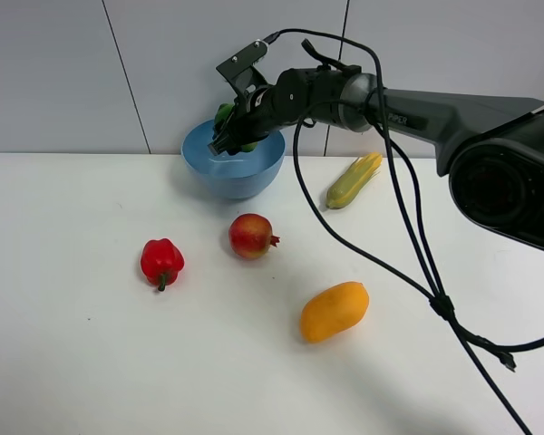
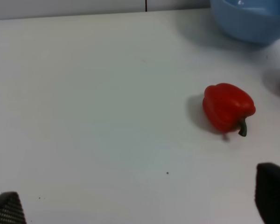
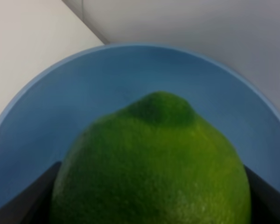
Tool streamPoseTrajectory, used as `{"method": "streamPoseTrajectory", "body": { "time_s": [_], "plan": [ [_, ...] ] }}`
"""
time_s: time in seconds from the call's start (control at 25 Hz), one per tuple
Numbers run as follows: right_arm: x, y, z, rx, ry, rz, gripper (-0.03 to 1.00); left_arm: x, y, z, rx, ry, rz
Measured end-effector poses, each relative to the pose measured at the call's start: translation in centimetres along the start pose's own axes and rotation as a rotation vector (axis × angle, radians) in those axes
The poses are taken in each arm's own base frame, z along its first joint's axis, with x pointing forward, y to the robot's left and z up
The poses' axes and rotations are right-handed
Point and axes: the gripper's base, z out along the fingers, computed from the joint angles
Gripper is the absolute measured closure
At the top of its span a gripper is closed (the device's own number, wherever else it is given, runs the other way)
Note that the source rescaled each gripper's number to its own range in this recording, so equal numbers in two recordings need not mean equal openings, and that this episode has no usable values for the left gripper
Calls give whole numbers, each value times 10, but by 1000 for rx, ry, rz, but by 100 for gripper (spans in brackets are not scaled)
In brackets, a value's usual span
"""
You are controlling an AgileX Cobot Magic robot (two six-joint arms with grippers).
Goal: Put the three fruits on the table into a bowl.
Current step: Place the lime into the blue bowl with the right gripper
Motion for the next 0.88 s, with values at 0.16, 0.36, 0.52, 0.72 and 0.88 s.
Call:
{"method": "streamPoseTrajectory", "body": {
  "time_s": [0.16,0.36,0.52,0.72,0.88],
  "plan": [
    [1,-1,1,8,0,-19,96,0,0,0,0,0,0],
    [1,-2,1,19,5,-82,96,0,0,0,0,0,0],
    [3,-1,1,15,24,-109,57,0,0,0,0,0,0],
    [0,-2,1,23,-2,-101,2,0,0,0,0,0,0],
    [0,-1,-3,3,30,-83,-2,0,0,0,0,0,0]
  ]
}}
